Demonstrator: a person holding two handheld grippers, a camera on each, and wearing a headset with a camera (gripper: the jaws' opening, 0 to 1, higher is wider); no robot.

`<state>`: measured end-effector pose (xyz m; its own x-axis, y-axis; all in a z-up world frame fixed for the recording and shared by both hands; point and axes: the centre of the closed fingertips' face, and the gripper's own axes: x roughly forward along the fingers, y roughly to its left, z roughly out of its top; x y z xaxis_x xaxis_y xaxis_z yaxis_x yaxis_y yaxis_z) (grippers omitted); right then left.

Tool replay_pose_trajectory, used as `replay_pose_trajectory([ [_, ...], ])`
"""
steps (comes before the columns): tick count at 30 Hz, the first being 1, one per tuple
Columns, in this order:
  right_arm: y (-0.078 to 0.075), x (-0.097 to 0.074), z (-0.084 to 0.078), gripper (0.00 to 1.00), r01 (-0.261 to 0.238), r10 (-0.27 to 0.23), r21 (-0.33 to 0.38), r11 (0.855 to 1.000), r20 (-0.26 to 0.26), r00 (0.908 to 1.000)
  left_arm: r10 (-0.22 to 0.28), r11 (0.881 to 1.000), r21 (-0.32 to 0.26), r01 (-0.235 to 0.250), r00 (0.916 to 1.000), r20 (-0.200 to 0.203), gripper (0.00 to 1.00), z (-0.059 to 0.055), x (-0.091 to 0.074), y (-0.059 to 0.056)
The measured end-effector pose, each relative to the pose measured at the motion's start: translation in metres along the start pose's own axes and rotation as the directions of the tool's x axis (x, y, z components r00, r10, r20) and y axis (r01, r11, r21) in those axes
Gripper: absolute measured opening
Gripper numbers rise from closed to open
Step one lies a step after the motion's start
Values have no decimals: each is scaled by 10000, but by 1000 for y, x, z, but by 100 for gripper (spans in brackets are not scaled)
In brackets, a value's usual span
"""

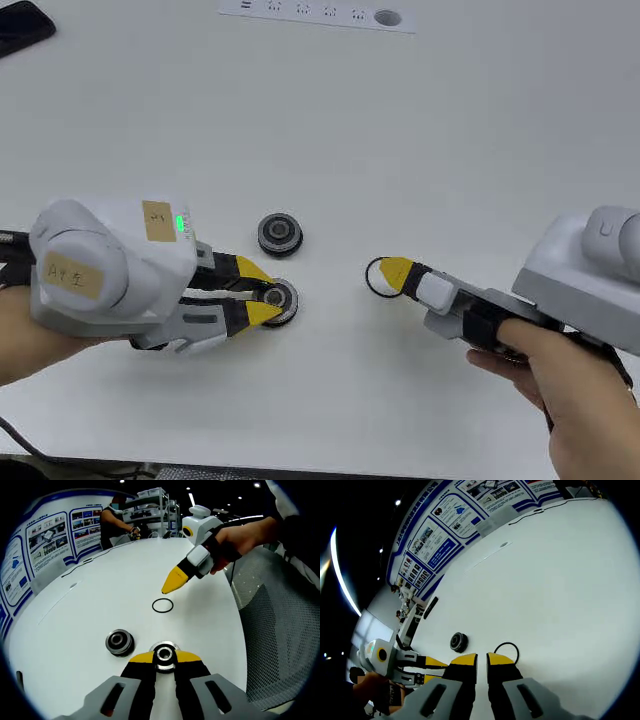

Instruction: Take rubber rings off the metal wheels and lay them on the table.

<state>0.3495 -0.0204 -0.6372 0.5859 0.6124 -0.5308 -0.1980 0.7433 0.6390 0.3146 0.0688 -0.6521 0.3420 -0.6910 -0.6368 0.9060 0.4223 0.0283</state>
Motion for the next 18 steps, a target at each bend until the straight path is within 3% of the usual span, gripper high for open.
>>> replay_pose_trajectory([
  [5,19,2,4,9,-1083,1061,590,9924,393,9936,-42,10000,36,42,10000,34,14,0,0,1],
  [11,34,9,-8,12,-1915,1919,625,9795,-8,9814,-123,9999,63,123,9999,4,13,0,1,3],
  [14,45,14,-21,15,-2391,2428,778,9679,-433,9691,-172,9998,97,172,9998,-23,13,0,1,3],
  [18,51,18,-34,21,-2636,2680,656,9624,-712,9608,-213,9998,60,213,9998,-4,13,-1,1,3],
])
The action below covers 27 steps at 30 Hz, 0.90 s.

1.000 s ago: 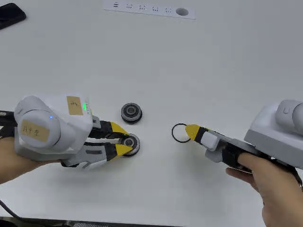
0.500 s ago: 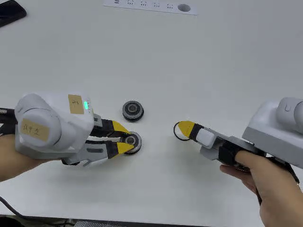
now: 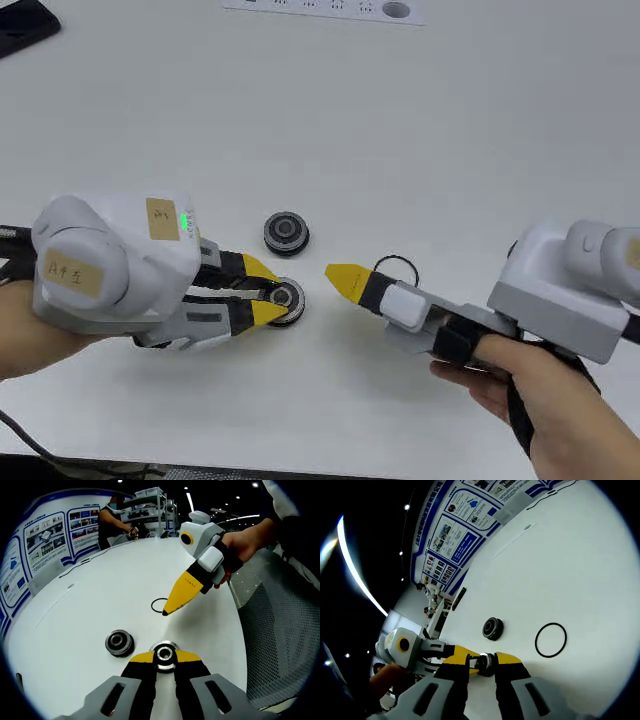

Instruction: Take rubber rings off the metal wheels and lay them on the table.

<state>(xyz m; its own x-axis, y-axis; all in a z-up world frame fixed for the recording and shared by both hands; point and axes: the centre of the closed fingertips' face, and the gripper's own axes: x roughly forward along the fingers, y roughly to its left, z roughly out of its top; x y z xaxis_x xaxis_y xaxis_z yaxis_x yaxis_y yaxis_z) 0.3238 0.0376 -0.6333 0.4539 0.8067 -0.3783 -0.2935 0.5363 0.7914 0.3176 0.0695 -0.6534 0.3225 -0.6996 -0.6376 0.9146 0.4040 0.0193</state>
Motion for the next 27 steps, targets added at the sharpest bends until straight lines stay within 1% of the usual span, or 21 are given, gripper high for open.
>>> replay_pose_trajectory([
  [3,-3,3,-6,27,70,-74,-205,9998,-191,9998,-32,10000,-33,32,10000,49,13,-1,0,0],
  [5,-1,4,-9,30,78,-90,-394,9992,-301,9995,-52,9999,-123,54,9999,131,13,-2,0,1],
  [12,0,11,-13,30,-120,99,-376,9992,-554,9984,-135,9999,46,135,9999,71,13,-2,1,1],
  [13,0,12,-16,30,-130,108,-330,9994,-683,9976,-150,9999,41,150,9999,82,13,-2,0,0],
  [17,0,16,-21,31,-158,136,-245,9996,-885,9960,-162,9999,55,161,9998,96,13,-1,1,-1],
  [21,-1,21,-29,32,-175,165,-77,9998,-1192,9927,-155,9999,76,154,9998,80,13,-2,1,-1],
  [27,2,22,-29,32,-290,292,37,9996,-1229,9920,-195,9998,102,194,9998,62,13,-2,1,-2],
])
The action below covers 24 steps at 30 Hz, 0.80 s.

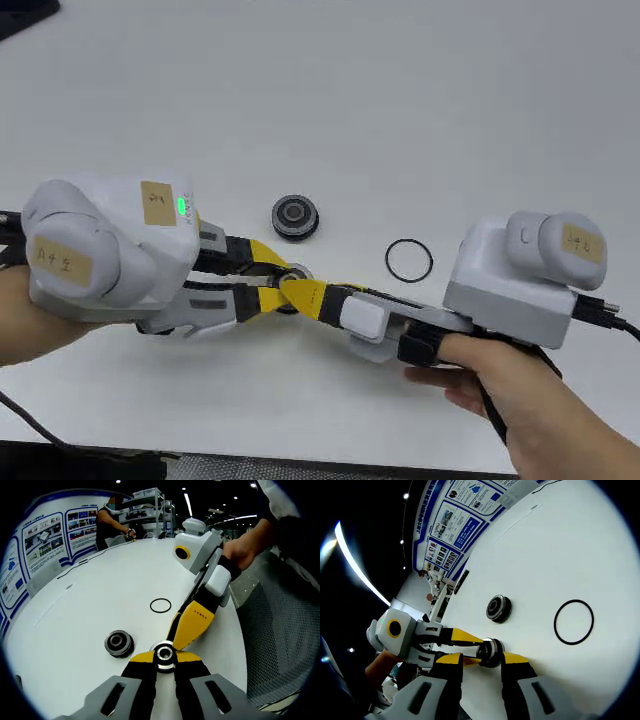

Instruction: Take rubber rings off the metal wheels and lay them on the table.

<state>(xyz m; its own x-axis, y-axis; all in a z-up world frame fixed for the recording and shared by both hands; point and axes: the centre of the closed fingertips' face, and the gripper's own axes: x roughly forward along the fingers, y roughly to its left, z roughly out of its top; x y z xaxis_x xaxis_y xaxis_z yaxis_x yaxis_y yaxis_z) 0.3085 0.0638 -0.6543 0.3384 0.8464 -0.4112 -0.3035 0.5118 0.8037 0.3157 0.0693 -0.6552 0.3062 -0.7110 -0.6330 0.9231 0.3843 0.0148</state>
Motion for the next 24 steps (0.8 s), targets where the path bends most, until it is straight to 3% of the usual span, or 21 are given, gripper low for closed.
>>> replay_pose_trajectory([
  [5,-3,1,-4,32,21,-15,286,9996,-218,9998,11,10000,-44,-11,10000,-2,13,0,0,0],
  [15,1,1,-1,30,-137,138,330,9994,-6,9999,18,9999,-111,-18,10000,53,13,1,0,-1],
  [24,-1,-5,2,22,-66,63,351,9994,93,9999,40,9999,-127,-39,10000,45,13,2,-1,-2],
])
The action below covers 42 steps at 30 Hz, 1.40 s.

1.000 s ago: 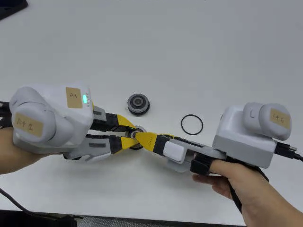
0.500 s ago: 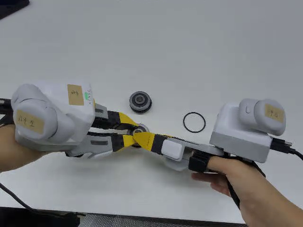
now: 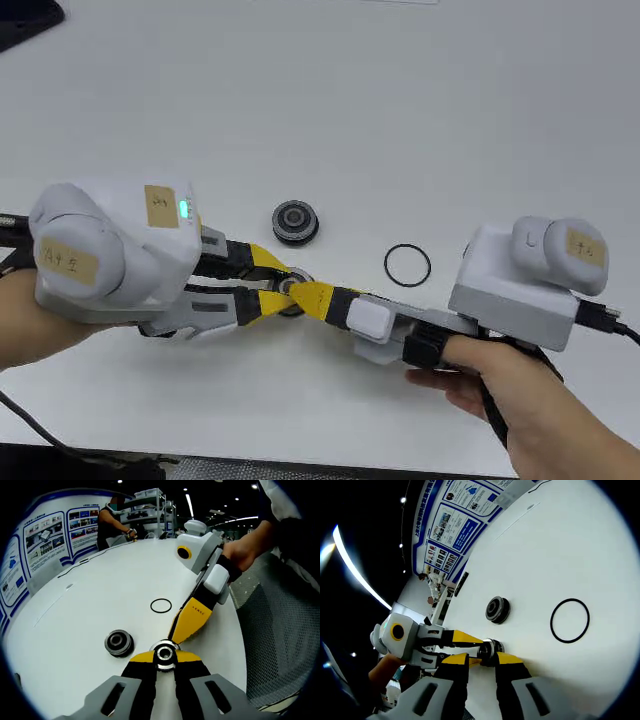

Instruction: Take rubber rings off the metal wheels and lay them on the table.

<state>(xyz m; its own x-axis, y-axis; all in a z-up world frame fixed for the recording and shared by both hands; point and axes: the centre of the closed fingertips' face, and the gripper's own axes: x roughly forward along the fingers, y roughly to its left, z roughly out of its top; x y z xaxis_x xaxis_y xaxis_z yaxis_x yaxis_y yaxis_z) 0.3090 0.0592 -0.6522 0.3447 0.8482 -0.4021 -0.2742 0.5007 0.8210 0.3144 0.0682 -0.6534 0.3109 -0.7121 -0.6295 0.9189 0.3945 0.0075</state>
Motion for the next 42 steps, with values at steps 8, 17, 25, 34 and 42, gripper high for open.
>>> replay_pose_trajectory([
  [8,-12,1,0,5,613,-613,67,9981,-31,9981,40,10000,-35,-39,10000,37,13,0,0,0],
  [17,-11,1,2,2,841,-842,-275,9961,-21,9964,79,9999,-108,-78,9999,92,13,0,-1,1],
  [25,-8,2,3,1,991,-992,-151,9950,-86,9950,125,9999,-55,-125,9999,15,13,-1,-1,1],
  [34,-6,3,3,1,1055,-1062,-488,9932,-131,9943,125,9999,-6,-125,9999,-52,13,-2,-1,2],
  [42,-5,4,2,1,1120,-1141,-979,9889,-165,9933,169,9999,7,-169,9998,-118,13,-3,-1,2],
])
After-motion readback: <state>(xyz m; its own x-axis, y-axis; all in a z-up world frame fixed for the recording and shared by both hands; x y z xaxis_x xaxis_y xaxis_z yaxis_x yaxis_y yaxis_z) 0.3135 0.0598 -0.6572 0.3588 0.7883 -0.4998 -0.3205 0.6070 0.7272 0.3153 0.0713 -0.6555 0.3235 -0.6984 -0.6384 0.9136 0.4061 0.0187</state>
